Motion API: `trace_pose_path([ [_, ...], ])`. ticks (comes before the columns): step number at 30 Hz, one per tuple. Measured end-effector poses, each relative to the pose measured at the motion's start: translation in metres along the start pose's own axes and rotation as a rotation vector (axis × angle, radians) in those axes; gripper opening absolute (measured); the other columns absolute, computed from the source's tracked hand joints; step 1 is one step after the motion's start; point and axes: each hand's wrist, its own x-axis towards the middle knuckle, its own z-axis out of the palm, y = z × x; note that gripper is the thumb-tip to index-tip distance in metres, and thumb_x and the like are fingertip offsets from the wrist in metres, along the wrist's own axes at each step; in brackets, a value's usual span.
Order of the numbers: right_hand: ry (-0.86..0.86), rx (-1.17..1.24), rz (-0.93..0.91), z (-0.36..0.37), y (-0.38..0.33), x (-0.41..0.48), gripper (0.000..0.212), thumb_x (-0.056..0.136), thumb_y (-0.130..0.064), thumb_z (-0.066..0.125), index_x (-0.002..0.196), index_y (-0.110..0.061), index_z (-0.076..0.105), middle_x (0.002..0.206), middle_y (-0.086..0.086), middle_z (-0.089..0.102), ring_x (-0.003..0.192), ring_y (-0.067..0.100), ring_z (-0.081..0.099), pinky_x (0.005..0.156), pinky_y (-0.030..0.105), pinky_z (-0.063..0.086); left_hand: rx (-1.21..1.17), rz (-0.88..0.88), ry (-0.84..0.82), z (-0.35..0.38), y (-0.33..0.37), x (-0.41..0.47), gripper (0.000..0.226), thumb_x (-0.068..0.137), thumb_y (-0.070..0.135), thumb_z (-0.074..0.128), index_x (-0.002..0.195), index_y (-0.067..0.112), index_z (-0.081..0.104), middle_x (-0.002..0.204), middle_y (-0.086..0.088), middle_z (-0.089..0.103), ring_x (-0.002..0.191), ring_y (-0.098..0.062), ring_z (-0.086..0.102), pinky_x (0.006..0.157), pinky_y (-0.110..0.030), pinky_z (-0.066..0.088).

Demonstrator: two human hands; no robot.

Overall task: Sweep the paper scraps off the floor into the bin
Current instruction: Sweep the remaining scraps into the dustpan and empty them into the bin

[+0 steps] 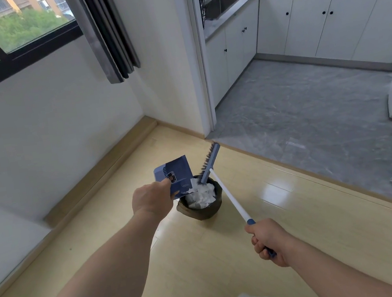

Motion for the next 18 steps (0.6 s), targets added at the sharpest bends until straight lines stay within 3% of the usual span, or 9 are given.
trace_pose_path([
  [8, -0.107, 0.101, 0.044, 0.002, -0.004, -0.003, 0.022, 0.098, -0.017, 0.051, 0.077, -0.015, 0.045, 0.05, -0.004, 0.034, 0.038, 0.006, 0.025, 0.034, 0.017, 0.018, 0.016, 0.024, 0.015, -0.005, 0.006, 0.002, 0.03, 0.101, 0.045, 0.039, 0.107, 0.022, 0.057, 0.089, 0.002, 0.07, 0.065, -0.022, 0.051, 0.056, -0.028, 0.037],
  [13, -0.069, -0.066, 0.021, 0.009, 0.004, 0.002, 0.01, 0.097, -0.022, 0.052, 0.094, -0.012, 0.052, 0.053, -0.003, 0.036, 0.04, 0.008, 0.026, 0.036, 0.018, 0.02, 0.012, 0.034, 0.019, -0.007, 0.009, 0.002, 0.029, 0.101, 0.044, 0.04, 0.111, 0.022, 0.057, 0.091, 0.002, 0.07, 0.066, -0.021, 0.052, 0.057, -0.028, 0.037],
  [18, -0.023, -0.156, -0.004, 0.008, 0.011, 0.01, 0.016, 0.095, -0.021, 0.05, 0.104, -0.01, 0.057, 0.054, -0.002, 0.038, 0.041, 0.009, 0.029, 0.037, 0.018, 0.021, 0.016, 0.042, 0.018, -0.007, 0.008, 0.002, 0.031, 0.102, 0.045, 0.039, 0.11, 0.022, 0.058, 0.093, 0.002, 0.07, 0.072, -0.023, 0.062, 0.059, -0.028, 0.037],
])
